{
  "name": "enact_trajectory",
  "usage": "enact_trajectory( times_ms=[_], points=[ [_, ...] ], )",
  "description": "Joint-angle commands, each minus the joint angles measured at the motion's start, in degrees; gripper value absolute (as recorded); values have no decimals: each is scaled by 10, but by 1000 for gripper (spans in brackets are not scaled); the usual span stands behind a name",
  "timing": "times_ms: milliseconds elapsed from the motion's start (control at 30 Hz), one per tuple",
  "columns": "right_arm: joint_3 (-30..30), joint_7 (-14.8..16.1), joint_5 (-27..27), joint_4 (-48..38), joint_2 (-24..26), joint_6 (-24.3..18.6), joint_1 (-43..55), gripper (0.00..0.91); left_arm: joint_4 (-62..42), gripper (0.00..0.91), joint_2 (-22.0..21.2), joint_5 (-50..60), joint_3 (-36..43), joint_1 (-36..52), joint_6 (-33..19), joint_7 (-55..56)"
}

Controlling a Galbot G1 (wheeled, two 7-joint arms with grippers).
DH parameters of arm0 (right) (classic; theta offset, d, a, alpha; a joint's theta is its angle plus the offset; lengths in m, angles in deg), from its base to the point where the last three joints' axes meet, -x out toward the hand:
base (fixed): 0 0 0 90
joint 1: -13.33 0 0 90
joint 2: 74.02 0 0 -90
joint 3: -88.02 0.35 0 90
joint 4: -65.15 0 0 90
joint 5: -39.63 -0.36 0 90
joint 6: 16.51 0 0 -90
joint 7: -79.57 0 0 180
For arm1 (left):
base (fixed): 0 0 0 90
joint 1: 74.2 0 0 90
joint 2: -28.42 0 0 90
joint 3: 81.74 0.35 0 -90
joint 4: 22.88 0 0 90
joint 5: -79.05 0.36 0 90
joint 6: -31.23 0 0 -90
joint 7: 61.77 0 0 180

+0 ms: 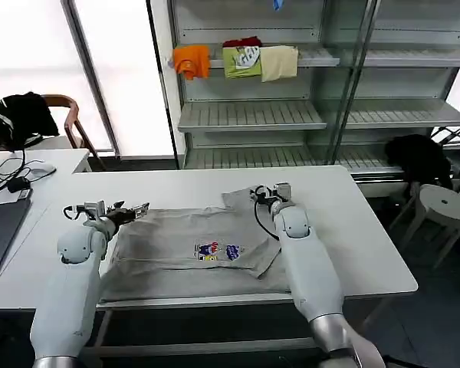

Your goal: Fold and organize the clothes.

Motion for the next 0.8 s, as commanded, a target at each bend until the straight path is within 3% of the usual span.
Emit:
enact_trajectory(
  times_ms=[33, 167, 300, 333, 367, 400, 433, 567, 800],
  points=[
    [0, -3, 7, -40, -19, -8, 21, 887, -45, 907, 1, 27, 5, 19, 1, -5],
    [1, -2, 9, -42, -18, -9, 20, 856, -36, 907, 13, 19, 0, 10, 2, -13],
    [0, 2, 14, -48, -16, -9, 21, 665, -23, 907, 23, 9, -2, 0, 3, -21],
    [0, 3, 16, -50, -17, -10, 21, 534, -24, 806, 23, 9, -2, -1, 2, -22],
    [0, 5, 19, -51, -17, -11, 21, 363, -26, 564, 22, 9, -3, -1, 2, -22],
    [-1, 7, 22, -51, -17, -11, 21, 262, -28, 453, 21, 10, -3, -1, 2, -22],
    [-2, 9, 26, -51, -17, -11, 20, 0, -29, 222, 20, 12, -2, -2, 1, -22],
    [-5, 14, 38, -47, -20, -5, 13, 0, -25, 20, 17, 13, -2, -10, -3, -30],
    [-4, 25, 36, -23, -23, 5, -4, 0, -21, 10, 16, 12, -1, -16, -6, -39]
  ],
)
